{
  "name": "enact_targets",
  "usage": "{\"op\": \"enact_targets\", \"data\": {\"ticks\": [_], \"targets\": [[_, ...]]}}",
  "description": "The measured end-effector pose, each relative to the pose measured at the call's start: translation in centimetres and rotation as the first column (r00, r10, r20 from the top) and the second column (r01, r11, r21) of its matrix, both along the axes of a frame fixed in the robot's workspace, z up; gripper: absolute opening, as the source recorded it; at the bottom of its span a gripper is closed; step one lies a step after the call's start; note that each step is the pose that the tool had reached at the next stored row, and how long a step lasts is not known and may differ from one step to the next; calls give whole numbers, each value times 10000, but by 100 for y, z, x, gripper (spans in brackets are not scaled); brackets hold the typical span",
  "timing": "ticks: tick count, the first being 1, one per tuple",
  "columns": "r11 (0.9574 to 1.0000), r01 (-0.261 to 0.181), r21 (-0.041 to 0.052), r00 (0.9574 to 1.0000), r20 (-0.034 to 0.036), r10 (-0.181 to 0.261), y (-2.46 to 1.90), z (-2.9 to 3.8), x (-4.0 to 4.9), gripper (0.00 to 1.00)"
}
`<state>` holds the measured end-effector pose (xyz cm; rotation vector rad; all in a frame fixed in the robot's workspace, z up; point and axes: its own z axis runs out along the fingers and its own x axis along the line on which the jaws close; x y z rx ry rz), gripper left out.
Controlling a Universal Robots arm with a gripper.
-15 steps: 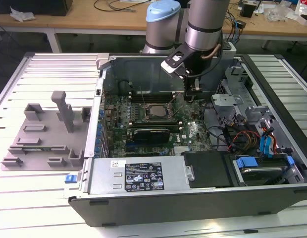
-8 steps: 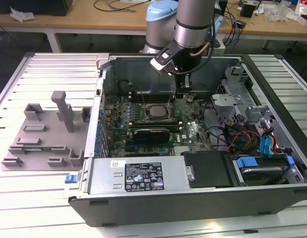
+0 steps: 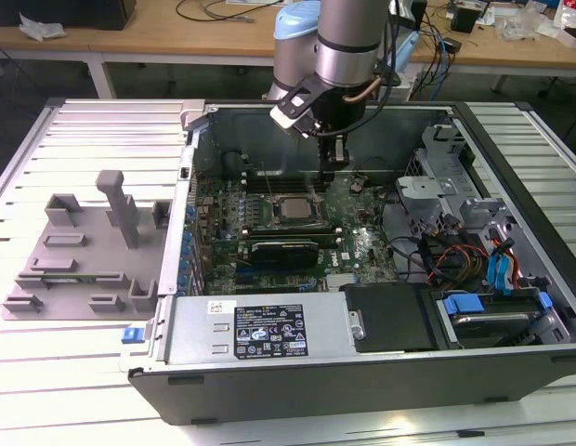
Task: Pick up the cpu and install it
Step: 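Close the cpu cover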
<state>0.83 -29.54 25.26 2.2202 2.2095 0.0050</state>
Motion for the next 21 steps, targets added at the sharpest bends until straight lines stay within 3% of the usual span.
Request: {"op": "enact_targets", "data": {"ticks": [11, 16, 21], "targets": [[10000, 5, 1, 10000, 1, -5, 8, -11, -31, 11], [10000, 4, 0, 10000, 0, -4, 7, -47, -114, 11], [10000, 4, 1, 10000, 1, -4, -29, -96, -207, 11]]}}
